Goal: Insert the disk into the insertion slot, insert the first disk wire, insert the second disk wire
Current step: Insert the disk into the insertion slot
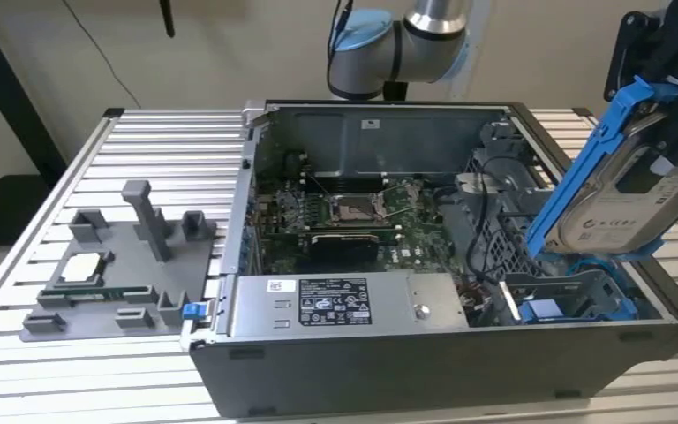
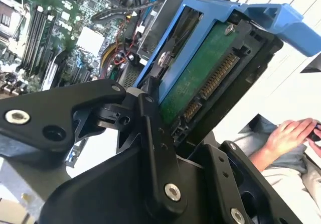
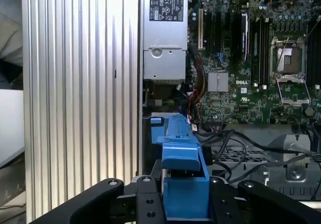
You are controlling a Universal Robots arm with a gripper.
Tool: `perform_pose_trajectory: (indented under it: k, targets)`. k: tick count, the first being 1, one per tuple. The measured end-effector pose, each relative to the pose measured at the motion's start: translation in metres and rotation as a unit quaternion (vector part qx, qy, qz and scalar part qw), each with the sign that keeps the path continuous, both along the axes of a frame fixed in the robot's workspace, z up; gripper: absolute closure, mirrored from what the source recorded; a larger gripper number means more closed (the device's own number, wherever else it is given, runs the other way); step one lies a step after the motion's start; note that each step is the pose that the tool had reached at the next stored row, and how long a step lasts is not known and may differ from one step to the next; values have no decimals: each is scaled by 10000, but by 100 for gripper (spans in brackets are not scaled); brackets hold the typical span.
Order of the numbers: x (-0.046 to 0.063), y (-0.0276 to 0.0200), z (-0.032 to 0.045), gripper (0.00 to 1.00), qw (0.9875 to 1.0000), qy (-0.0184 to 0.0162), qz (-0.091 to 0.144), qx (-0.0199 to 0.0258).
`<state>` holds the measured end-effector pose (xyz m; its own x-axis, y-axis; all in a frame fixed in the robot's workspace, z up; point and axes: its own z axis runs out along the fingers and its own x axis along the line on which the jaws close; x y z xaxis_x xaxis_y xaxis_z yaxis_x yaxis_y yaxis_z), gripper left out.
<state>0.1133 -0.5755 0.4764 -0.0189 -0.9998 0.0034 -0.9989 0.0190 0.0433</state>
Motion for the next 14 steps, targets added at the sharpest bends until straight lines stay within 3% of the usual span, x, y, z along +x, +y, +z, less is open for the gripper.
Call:
perform_pose_trajectory:
  k: [7,14]
  targets:
    - [8,0,-123,100,10000,0,-1,0]
    - [10,0,-132,100,10000,0,-1,-1]
